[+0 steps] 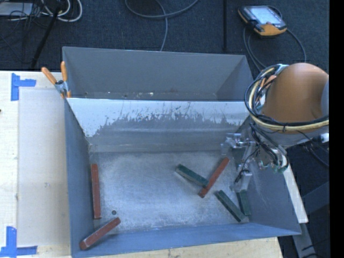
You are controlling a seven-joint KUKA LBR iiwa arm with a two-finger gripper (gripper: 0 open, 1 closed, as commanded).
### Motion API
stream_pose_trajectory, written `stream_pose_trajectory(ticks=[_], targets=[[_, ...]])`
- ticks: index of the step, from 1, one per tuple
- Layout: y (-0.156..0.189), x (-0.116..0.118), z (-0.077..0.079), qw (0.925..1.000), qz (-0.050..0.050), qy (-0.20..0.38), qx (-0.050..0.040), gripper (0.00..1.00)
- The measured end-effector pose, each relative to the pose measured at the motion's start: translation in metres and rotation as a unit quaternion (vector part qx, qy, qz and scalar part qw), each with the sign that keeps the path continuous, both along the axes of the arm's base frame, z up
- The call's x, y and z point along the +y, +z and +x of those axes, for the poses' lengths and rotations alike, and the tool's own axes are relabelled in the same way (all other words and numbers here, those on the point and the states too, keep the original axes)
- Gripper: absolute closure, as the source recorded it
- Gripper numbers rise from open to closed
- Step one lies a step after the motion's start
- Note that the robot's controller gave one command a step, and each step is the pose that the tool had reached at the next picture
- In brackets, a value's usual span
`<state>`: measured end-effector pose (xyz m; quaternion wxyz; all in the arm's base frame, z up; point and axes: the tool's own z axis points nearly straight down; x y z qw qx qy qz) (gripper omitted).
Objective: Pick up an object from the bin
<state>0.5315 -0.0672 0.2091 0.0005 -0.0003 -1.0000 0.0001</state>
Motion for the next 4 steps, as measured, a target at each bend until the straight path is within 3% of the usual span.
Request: stream_pose_trajectory(ticks=[1,2,3,4], targets=[[-0.046,0.0,0.029,0.9994,-0.001,0.033,-0.0036,0.0],[-0.117,0.031,-0.001,0.9961,0.0,0.088,-0.0014,0.0],[-0.139,0.045,0.031,0.9931,0.0,0.118,-0.001,1.0],[-0.139,0.045,0.031,0.993,0.0,0.118,-0.001,1.0]])
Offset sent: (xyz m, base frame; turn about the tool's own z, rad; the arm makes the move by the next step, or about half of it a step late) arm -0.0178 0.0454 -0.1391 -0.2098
